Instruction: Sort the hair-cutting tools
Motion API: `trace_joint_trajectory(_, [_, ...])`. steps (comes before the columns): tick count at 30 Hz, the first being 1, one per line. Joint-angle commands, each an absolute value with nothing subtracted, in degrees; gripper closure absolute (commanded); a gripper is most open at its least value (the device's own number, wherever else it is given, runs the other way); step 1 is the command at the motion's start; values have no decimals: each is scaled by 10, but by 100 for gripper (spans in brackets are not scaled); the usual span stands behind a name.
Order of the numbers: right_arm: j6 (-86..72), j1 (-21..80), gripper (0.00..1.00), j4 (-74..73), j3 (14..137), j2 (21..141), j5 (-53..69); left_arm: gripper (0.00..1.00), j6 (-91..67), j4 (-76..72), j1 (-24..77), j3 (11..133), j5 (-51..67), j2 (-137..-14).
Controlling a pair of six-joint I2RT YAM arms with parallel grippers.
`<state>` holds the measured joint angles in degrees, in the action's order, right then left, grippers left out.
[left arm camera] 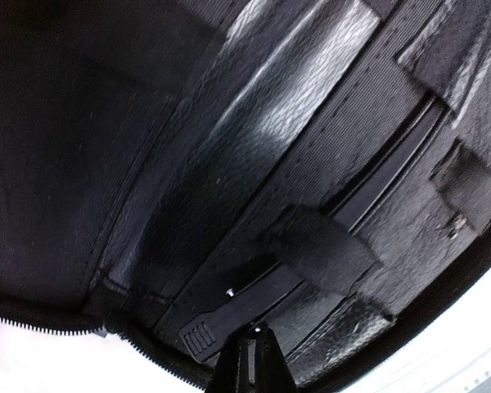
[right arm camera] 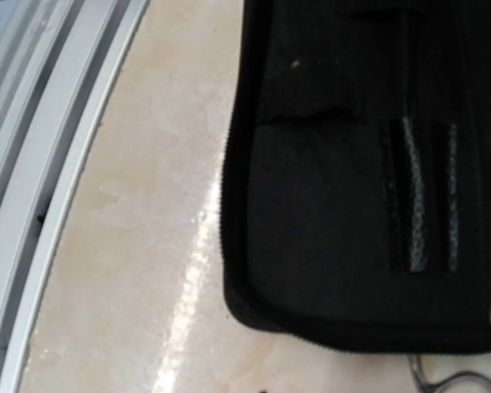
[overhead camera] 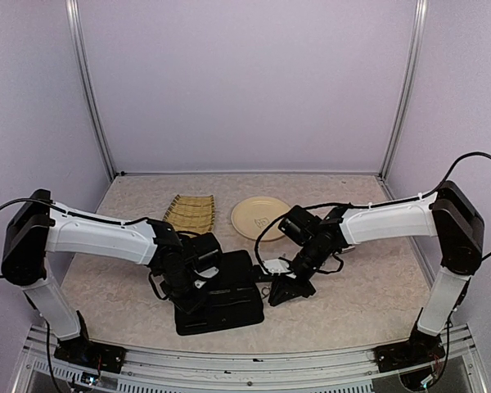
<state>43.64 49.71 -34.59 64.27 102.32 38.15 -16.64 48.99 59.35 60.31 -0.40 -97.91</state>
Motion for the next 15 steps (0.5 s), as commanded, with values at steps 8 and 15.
trace_joint_trajectory(8, [433,497,92,-345,645,1044,386,100,-186,411,600,617,51,-1017])
trace_joint_trajectory(15, [433,496,91,-347,647,1051,387,97,-194,367,604,597,67,-1030])
